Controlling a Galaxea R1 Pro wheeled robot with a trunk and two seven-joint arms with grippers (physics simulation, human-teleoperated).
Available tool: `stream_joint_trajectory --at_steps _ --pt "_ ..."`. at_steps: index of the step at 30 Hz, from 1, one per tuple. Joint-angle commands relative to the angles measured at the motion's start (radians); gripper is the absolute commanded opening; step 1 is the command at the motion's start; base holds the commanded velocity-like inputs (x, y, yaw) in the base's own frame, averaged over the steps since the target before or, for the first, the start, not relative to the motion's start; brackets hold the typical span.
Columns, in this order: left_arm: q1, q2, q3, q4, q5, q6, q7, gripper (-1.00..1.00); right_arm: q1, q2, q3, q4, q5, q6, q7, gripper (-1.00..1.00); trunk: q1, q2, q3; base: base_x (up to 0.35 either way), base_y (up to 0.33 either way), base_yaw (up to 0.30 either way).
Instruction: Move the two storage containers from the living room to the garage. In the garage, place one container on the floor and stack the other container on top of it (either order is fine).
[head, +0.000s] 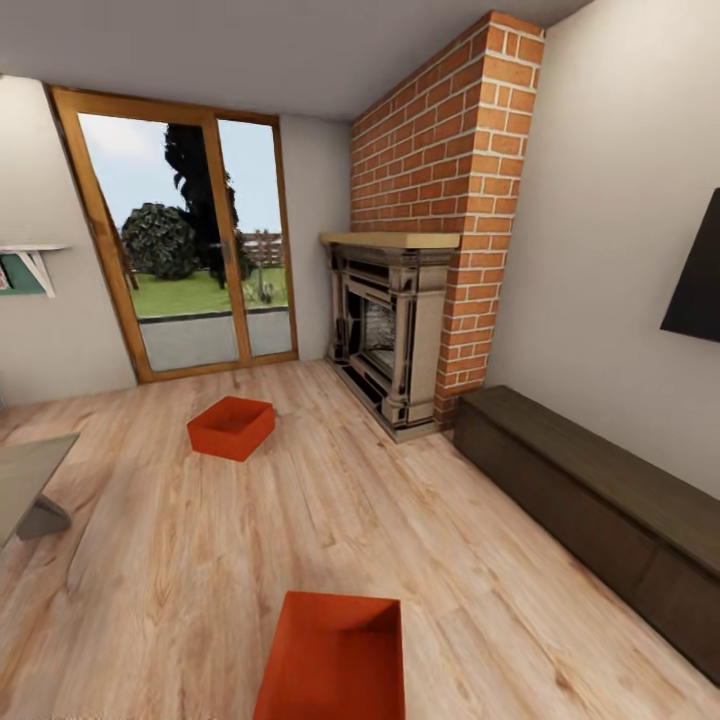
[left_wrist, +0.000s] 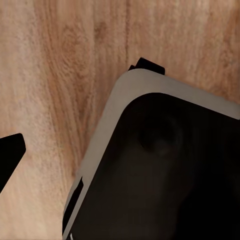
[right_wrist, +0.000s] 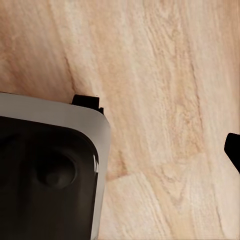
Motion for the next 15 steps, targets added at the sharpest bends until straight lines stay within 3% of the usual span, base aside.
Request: stream_joint_trajectory --at_steps 1,7,15 --pt "0.000 0.000 0.007 -0.001 0.000 0.004 0.000 1.00 -0.001 0.000 0.008 0.003 -0.007 -0.005 -0.001 1.00 0.000 -0.001 -0.001 0.005 -0.003 0.176" --pt "0.000 0.000 0.007 -0.002 0.000 0.004 0.000 1.00 -0.001 -0.001 0.003 0.003 -0.009 -0.006 -0.001 1.00 0.000 -0.001 -0.001 0.002 -0.001 0.181" --pt "0.000 -0.001 0.005 -0.004 -0.001 0.004 0.000 1.00 -0.001 -0.001 0.002 0.003 -0.009 -0.005 -0.001 1.00 0.000 -0.001 -0.001 0.064 0.075 0.020"
